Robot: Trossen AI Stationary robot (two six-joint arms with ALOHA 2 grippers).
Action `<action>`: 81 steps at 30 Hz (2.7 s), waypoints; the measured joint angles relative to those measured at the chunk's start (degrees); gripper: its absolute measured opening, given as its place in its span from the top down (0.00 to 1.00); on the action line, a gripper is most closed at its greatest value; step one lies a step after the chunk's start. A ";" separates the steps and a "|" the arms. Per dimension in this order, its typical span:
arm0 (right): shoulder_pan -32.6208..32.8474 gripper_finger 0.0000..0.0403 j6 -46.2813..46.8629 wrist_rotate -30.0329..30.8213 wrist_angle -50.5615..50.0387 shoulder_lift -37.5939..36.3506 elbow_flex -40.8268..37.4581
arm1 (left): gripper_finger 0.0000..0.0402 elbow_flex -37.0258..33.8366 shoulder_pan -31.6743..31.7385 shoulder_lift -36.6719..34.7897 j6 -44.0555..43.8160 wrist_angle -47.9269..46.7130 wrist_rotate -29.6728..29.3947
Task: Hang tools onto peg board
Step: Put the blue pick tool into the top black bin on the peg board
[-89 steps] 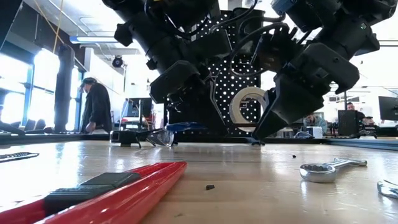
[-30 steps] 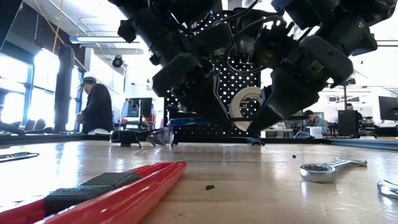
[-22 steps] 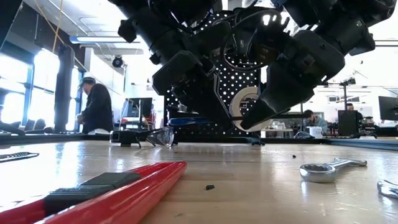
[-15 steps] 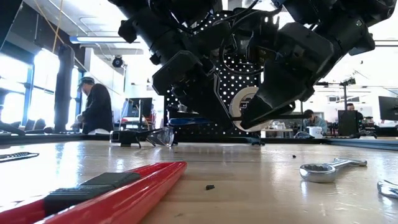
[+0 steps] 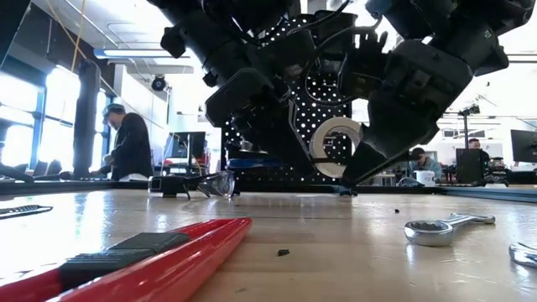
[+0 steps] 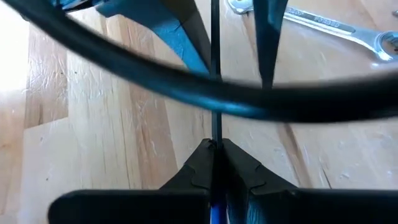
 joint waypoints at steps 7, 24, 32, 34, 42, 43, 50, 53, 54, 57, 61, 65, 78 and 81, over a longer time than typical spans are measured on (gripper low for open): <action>0.00 0.87 -1.57 1.18 -1.75 0.07 0.00 | 0.99 1.61 -0.02 0.00 0.87 -1.21 0.60; 0.00 0.98 -1.99 0.95 -1.86 0.15 0.00 | 0.99 1.76 -0.02 0.00 1.44 -2.95 1.05; -0.02 0.85 -3.41 -0.17 0.01 0.17 0.00 | 0.99 1.76 -0.09 0.00 1.48 -5.97 1.67; -0.02 0.81 -4.16 -0.17 0.03 0.17 0.00 | 0.99 1.76 -0.09 0.00 1.46 -5.98 1.63; -0.07 0.96 -4.27 -0.80 -0.40 0.17 0.00 | 0.99 1.74 -0.09 0.00 1.04 -5.87 1.29; -0.13 0.97 -4.27 -0.50 -0.54 0.17 0.00 | 0.99 1.74 -0.07 0.00 0.79 -5.91 1.18; -0.02 0.99 -4.47 1.12 -0.64 0.17 0.00 | 0.95 1.74 -0.07 0.00 0.91 -5.84 1.32; 0.00 0.99 -5.10 2.48 0.19 0.17 0.00 | 0.87 1.74 -0.09 -0.08 1.41 -5.55 1.48; 0.00 0.99 -5.04 2.89 0.52 0.17 0.00 | 0.84 1.72 -0.07 -0.36 1.43 -6.04 1.46; 0.07 0.99 -4.90 4.75 1.04 0.17 0.00 | 0.76 1.67 0.03 -2.12 1.42 -7.61 1.43; 0.11 0.99 -5.68 7.14 2.62 0.17 0.00 | 0.68 1.67 0.64 -6.80 1.65 -10.78 0.92; 0.17 1.00 -7.95 10.23 5.93 0.17 0.00 | 0.67 1.67 1.56 -13.39 1.55 -15.12 0.07; 1.43 1.00 -24.18 21.30 25.85 0.15 0.00 | 0.67 1.68 1.66 -43.38 -1.58 -25.38 -10.22; 1.92 1.00 -30.30 22.82 33.22 0.15 0.00 | 0.67 1.66 0.75 -48.91 -3.26 -25.19 -11.34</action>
